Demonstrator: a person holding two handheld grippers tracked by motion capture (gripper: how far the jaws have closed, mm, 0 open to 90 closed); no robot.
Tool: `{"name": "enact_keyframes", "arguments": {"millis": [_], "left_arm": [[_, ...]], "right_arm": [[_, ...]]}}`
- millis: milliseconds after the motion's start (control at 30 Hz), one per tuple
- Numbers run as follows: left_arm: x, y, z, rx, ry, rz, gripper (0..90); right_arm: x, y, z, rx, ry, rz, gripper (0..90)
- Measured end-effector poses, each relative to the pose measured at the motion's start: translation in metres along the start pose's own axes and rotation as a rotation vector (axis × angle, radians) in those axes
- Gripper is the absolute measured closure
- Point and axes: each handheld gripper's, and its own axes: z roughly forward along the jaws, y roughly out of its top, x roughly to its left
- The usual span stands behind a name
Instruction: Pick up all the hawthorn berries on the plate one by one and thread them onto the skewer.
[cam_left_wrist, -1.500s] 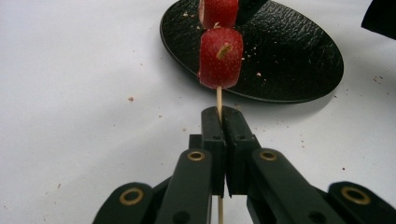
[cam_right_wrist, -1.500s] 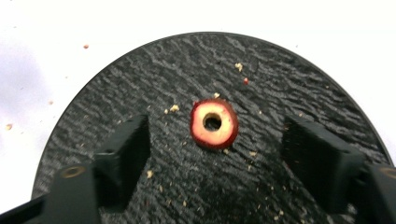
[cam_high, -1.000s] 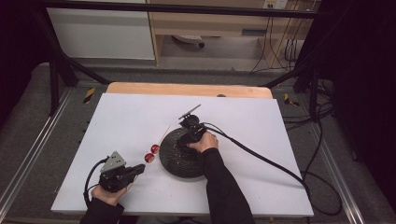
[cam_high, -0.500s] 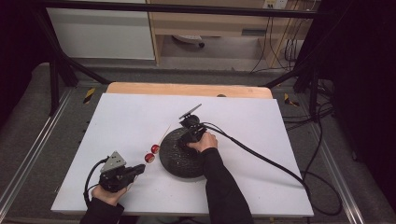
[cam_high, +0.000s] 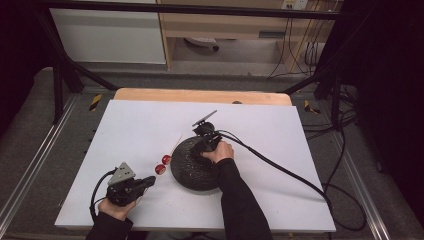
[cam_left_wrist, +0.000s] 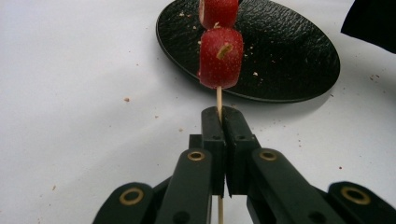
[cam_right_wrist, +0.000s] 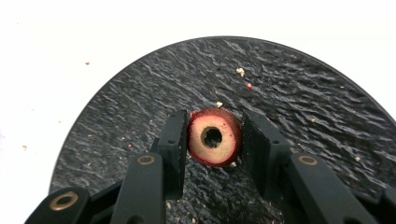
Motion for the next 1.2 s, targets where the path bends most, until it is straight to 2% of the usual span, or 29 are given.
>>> {"name": "enact_keyframes", "arguments": {"millis": [433,500,800,1000,1100,1200], "left_arm": [[-0.002,0.000,-0.001,-0.003,-0.002,0.006,88.1],[-0.002,0.000,-0.001,-0.005,-0.001,0.008,88.1],[-0.005,0.001,-0.001,-0.011,-0.006,0.014,88.1],[-0.007,0.001,-0.001,-0.014,-0.011,0.017,88.1],[-0.008,0.001,-0.001,-0.018,-0.013,0.019,88.0],[-0.009,0.001,-0.001,-0.021,-0.014,0.020,88.0]], "right_arm": [[0.009,-0.002,-0.024,-0.037,0.018,0.004,62.3],[0.011,-0.003,-0.028,-0.057,0.026,0.005,62.3],[0.011,-0.021,-0.044,-0.178,0.093,0.035,62.3],[0.013,-0.040,-0.052,-0.309,0.170,0.065,62.3],[0.015,-0.050,-0.053,-0.364,0.187,0.080,62.3],[0.017,-0.059,-0.054,-0.436,0.225,0.101,62.3]]}}
